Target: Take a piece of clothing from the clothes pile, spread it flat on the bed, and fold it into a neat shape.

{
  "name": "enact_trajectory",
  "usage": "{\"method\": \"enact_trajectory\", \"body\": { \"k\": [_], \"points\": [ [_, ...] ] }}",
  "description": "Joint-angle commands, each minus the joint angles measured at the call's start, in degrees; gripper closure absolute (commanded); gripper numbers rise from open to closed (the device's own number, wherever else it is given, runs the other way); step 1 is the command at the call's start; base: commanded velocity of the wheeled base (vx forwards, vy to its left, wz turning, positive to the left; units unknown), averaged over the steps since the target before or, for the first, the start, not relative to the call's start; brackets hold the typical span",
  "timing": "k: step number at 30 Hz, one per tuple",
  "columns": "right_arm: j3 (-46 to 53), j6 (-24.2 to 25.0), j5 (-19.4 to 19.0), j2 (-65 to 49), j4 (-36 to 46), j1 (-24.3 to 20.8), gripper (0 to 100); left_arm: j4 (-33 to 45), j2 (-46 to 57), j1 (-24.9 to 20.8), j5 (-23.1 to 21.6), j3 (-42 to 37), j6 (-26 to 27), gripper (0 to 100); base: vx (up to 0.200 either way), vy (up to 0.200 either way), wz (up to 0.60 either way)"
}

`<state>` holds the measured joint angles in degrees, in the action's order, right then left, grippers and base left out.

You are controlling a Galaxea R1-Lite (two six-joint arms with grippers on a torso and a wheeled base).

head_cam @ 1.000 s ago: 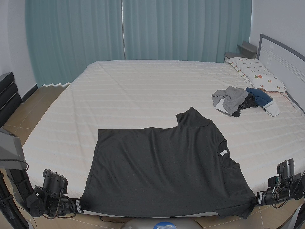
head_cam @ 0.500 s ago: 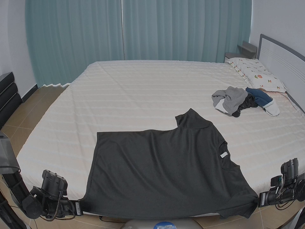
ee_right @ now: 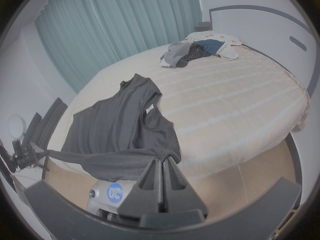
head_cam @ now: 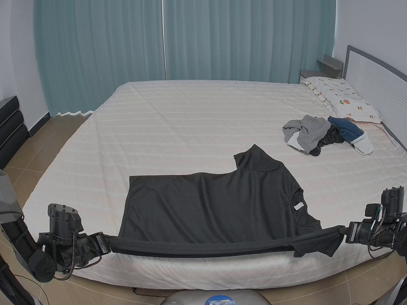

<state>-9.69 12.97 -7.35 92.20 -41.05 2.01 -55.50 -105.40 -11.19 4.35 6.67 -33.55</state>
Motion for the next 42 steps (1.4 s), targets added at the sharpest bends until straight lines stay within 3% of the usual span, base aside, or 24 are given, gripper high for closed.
{"method": "enact_trajectory", "body": {
  "k": [1, 12, 21, 28, 36, 42],
  "points": [
    [-0.86, 0.30, -0.12, 0.62, 0.00, -0.96, 100, -0.31, 0.02, 0.12, -0.05, 1.33, -1.87, 100, 0.000, 0.000, 0.00],
    [-2.53, 0.56, -0.21, 5.54, -0.26, -0.69, 100, -0.04, -1.30, 0.03, -0.48, 3.61, -2.75, 100, 0.000, 0.000, 0.00],
    [-8.41, 1.00, -0.03, 15.64, -2.72, -0.69, 100, 0.22, -8.86, 0.20, -0.48, 9.77, -6.09, 100, 0.000, 0.000, 0.00],
    [-12.98, 6.63, -0.12, 23.47, -6.33, -2.28, 100, -0.13, -14.57, 0.73, -0.31, 13.63, -6.44, 100, 0.000, 0.000, 0.00],
    [-15.71, 7.95, -0.12, 33.31, -16.26, -2.98, 100, 0.13, -17.82, 1.96, -0.40, 16.97, -6.44, 100, 0.000, 0.000, 0.00],
    [-18.08, 10.85, -0.12, 35.33, -17.67, -3.15, 100, 0.04, -19.32, 1.70, -0.48, 17.68, -6.62, 100, 0.000, 0.000, 0.00]
  ]
}}
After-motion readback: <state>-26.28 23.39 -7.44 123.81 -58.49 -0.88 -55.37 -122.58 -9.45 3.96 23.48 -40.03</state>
